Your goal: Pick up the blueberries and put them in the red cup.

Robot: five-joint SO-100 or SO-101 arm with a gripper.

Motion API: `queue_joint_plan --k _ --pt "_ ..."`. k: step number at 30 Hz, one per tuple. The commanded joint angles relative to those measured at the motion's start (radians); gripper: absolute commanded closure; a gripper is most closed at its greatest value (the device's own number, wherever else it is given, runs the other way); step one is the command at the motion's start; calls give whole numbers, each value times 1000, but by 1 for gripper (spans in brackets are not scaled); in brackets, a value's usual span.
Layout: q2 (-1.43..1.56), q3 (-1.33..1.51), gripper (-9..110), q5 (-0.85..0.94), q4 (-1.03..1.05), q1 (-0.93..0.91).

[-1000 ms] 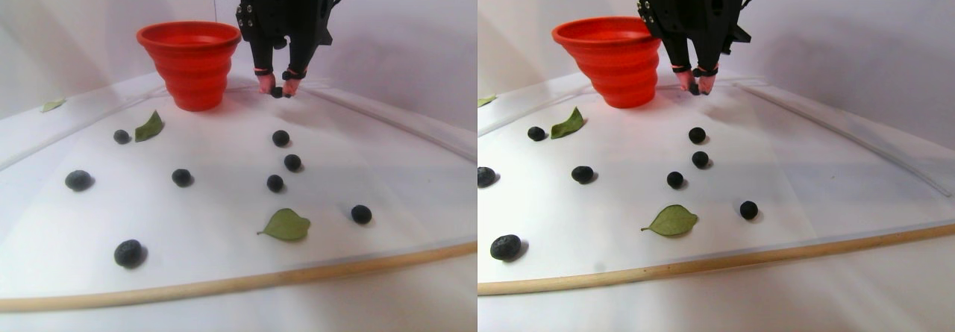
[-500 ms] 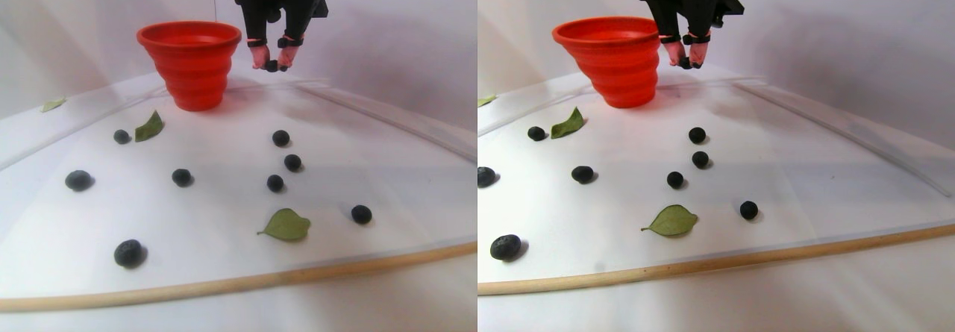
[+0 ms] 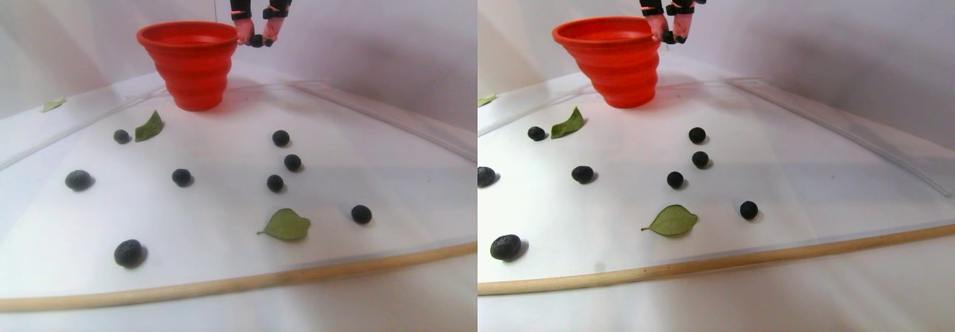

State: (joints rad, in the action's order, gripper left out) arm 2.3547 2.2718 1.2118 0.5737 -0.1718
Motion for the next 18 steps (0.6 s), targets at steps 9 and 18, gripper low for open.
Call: queue_joint_plan --k 9,18 --pt "91 -190 91 28 89 48" --pt "58 -290 91 23 137 101"
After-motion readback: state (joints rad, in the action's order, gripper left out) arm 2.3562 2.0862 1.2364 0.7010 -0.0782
